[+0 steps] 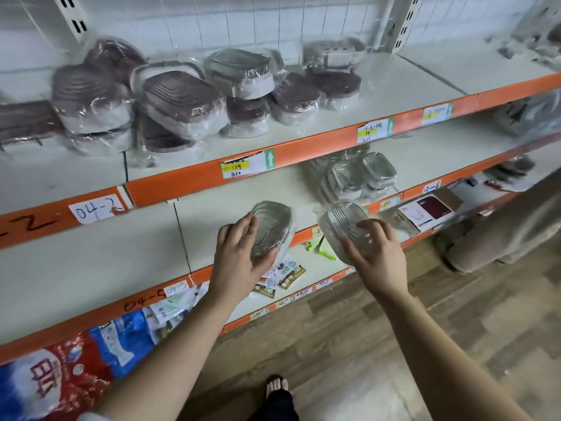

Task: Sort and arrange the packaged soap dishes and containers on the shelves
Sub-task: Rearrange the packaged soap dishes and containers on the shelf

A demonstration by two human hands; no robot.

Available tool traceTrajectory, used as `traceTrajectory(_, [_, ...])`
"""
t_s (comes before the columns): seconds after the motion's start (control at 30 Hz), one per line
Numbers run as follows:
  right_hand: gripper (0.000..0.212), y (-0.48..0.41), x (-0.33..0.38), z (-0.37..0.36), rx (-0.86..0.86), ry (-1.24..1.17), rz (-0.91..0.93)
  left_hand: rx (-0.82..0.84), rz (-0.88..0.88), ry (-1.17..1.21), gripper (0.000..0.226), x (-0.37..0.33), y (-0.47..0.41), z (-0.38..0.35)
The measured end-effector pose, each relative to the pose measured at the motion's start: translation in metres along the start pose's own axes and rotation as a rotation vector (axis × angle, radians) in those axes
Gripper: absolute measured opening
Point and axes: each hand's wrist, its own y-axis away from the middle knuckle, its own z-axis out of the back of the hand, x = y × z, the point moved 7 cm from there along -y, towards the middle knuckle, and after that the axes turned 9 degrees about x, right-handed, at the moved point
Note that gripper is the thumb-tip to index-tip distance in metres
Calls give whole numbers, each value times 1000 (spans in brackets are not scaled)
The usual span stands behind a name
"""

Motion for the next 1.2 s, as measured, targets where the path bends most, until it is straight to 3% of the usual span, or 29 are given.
traceTrajectory(0.33, [36, -59, -62, -46, 133, -48, -27, 1, 174, -105, 76, 17, -40, -68])
traceTrajectory(0.77, [34, -149, -92, -121, 397, -82, 153, -47, 506, -125, 88, 29, -65, -155])
traceTrajectory(1.2, [35, -197, -105, -235, 507, 307, 310, -188, 621, -94, 69, 80, -76, -200])
